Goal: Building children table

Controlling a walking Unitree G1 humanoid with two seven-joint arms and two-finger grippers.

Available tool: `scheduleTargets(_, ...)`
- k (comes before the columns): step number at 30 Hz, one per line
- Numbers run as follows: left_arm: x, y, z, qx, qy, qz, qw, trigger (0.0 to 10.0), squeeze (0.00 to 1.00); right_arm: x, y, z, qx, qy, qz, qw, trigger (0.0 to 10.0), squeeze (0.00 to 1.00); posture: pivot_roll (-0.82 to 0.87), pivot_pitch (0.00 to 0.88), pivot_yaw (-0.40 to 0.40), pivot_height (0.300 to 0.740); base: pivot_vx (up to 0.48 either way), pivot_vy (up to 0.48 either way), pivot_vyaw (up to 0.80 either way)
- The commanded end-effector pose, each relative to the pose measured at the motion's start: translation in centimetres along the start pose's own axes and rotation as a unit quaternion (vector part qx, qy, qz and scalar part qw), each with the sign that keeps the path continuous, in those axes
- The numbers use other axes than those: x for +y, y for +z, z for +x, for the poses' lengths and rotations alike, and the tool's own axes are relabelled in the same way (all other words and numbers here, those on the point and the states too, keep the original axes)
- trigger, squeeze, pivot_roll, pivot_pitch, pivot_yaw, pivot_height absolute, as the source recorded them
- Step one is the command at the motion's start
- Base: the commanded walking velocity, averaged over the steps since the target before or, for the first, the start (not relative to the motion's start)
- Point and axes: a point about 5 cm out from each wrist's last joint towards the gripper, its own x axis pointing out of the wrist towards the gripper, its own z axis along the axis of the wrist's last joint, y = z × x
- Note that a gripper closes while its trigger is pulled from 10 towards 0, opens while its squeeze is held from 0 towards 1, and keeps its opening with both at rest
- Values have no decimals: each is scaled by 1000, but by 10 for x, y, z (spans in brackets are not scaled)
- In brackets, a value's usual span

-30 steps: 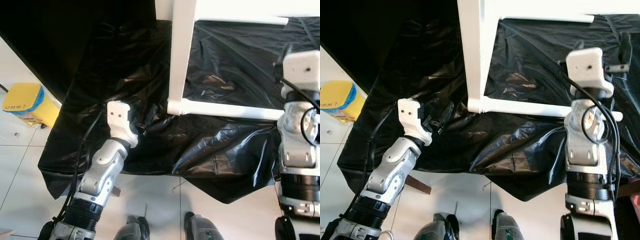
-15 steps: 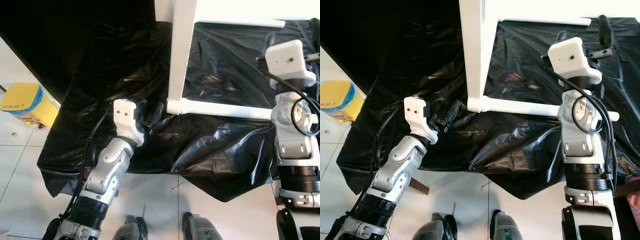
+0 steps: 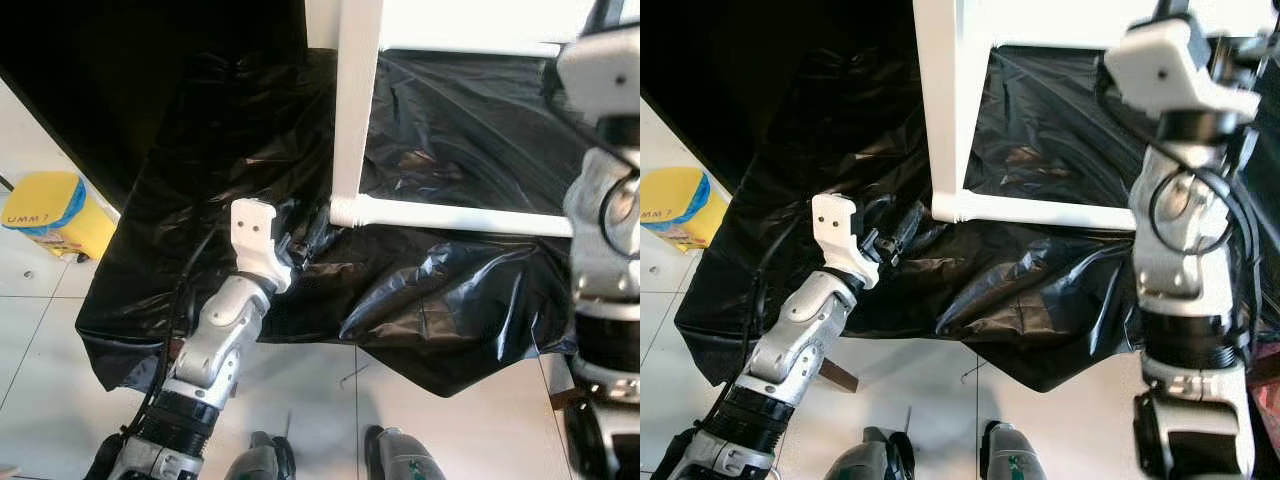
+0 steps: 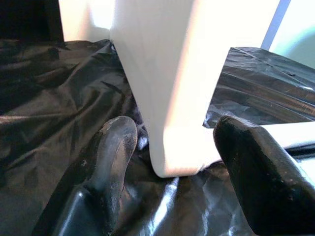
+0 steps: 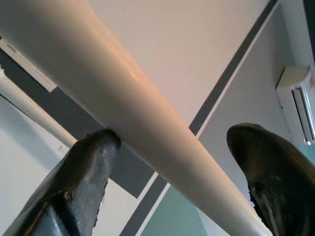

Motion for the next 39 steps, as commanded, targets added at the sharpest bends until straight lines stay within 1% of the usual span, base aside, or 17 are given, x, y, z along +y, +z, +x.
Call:
scheduleTargets(1,-8,-4,-2,6,-90,3,996,10000,0,-4,2,7,-20,2,-13,1000,10000,0,-139,144,74,740,0,0,0)
scheduleTargets(7,-8,-5,-2,5,-89,-1,996,10000,0,-8,1,11,-32,3,-32,999,10000,0,-148,142,75,740,0,0,0)
scheduleTargets(10,-9,-6,-2,6,-90,-1,996,10000,0,-4,-4,13,-19,44,-48,998,10000,0,-149,140,77,740,0,0,0)
scheduleTargets(13,-9,-6,-1,6,-91,-2,996,10000,0,-2,-11,22,-9,102,-62,993,10000,0,-159,139,86,740,0,0,0)
scheduleTargets(16,-9,-6,0,6,-91,-2,996,10000,0,-4,-13,27,-5,119,-69,990,10000,0,-165,138,88,740,0,0,0)
scheduleTargets(18,-9,-6,2,6,-95,-4,995,10000,0,-11,-11,43,-14,152,-66,986,10000,0,-190,137,102,740,0,0,0)
scheduleTargets(19,-9,-6,2,6,-95,-4,995,10000,0,-11,-11,43,-14,152,-66,986,10000,0,-190,137,102,740,0,0,0)
scheduleTargets(21,-10,-7,4,6,-100,-7,995,10000,0,-18,-9,57,-17,179,-63,982,10000,0,-202,135,106,740,0,0,0)
scheduleTargets(22,-10,-7,4,6,-100,-7,995,10000,0,-18,-9,57,-17,179,-63,982,10000,0,-202,135,106,740,0,0,0)
scheduleTargets(25,-13,-7,7,5,-109,-9,994,10000,0,-26,-8,73,11,239,-29,971,10000,0,-220,133,110,740,0,0,0)
scheduleTargets(26,-13,-7,7,5,-109,-9,994,10000,0,-26,-8,73,11,239,-29,971,10000,0,-220,133,110,740,0,0,0)
scheduleTargets(28,-15,-7,9,4,-112,-11,994,10000,0,-31,-11,77,25,293,-19,956,10000,0,-231,134,111,740,0,0,0)
scheduleTargets(31,-17,-7,10,3,-116,-14,993,10000,0,-38,-17,80,44,363,-23,931,10000,0,-251,134,103,740,0,0,0)
scheduleTargets(32,-17,-7,10,3,-116,-14,993,10000,0,-38,-17,80,44,363,-23,931,10000,0,-251,134,103,740,0,0,0)
scheduleTargets(34,-18,-8,12,2,-118,-15,993,10000,0,-41,-21,81,60,395,-9,917,10000,0,-256,132,99,740,0,0,0)
scheduleTargets(38,-20,-8,13,0,-120,-16,993,10000,0,-42,-27,81,70,412,-12,908,10000,0,-254,133,92,740,0,0,0)
scheduleTargets(39,-21,-7,14,-2,-118,-17,993,10000,0,-42,-33,80,98,405,22,909,10000,0,-249,134,82,740,0,0,0)
